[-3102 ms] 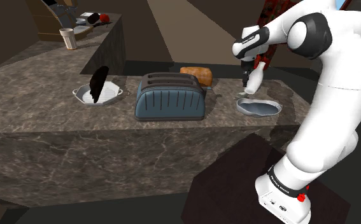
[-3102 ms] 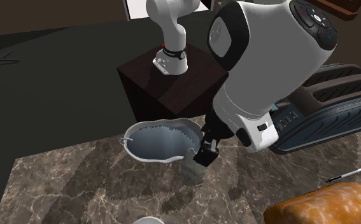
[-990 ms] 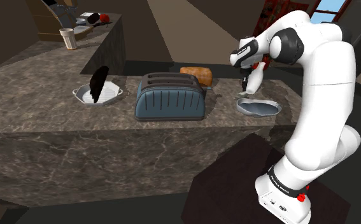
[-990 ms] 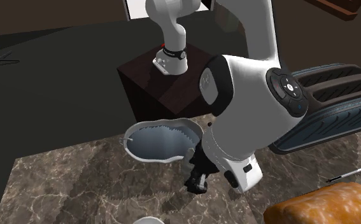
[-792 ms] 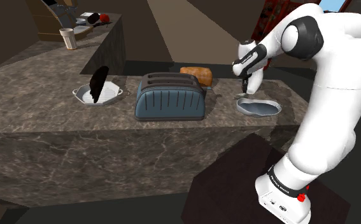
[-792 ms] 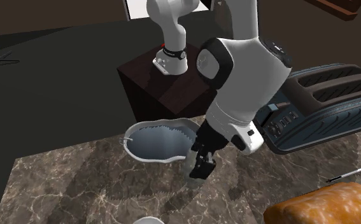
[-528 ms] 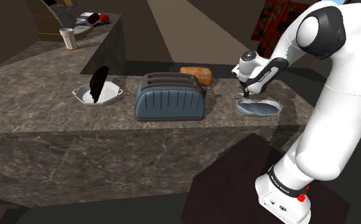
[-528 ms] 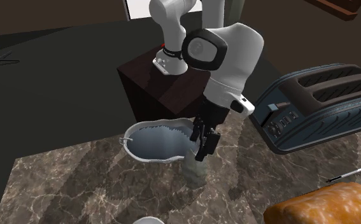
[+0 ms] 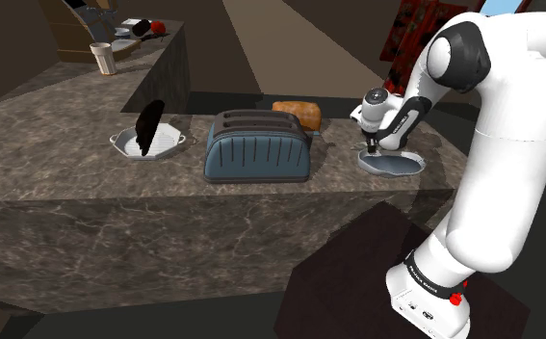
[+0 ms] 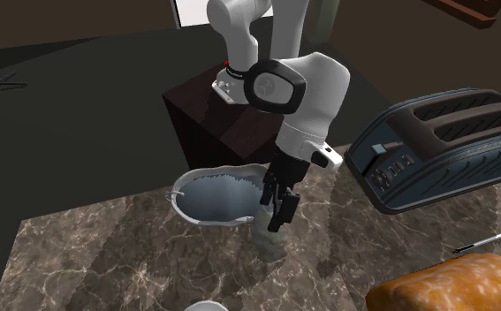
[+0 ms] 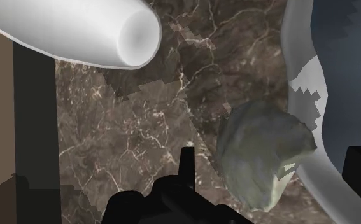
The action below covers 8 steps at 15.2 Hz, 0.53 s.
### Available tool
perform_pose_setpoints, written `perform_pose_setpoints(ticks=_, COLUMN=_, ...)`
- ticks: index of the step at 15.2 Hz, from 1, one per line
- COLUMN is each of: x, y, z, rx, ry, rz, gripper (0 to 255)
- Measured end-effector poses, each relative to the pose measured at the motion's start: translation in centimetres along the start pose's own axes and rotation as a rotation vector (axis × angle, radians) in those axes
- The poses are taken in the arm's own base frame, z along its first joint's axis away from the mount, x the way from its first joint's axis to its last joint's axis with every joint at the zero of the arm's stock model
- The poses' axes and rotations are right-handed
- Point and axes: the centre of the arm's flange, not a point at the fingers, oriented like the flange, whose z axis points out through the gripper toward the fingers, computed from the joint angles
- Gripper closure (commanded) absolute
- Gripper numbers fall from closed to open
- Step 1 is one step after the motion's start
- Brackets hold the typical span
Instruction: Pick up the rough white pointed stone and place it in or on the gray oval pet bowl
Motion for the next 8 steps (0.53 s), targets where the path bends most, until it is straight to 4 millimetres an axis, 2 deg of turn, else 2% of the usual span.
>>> perform_pose_setpoints(ticks=5, x=0.00, y=-0.01, z=0.23, rx=0.000, ry=0.000, rz=0.000, gripper=0)
perform_pose_setpoints(ticks=6, x=0.00, y=0.00, z=0.23, rx=0.000, ry=0.000, rz=0.000, gripper=255)
perform_pose_setpoints(ticks=8, x=0.00, y=0.01, z=0.23, rx=-0.001, ry=0.001, rz=0.000, gripper=255)
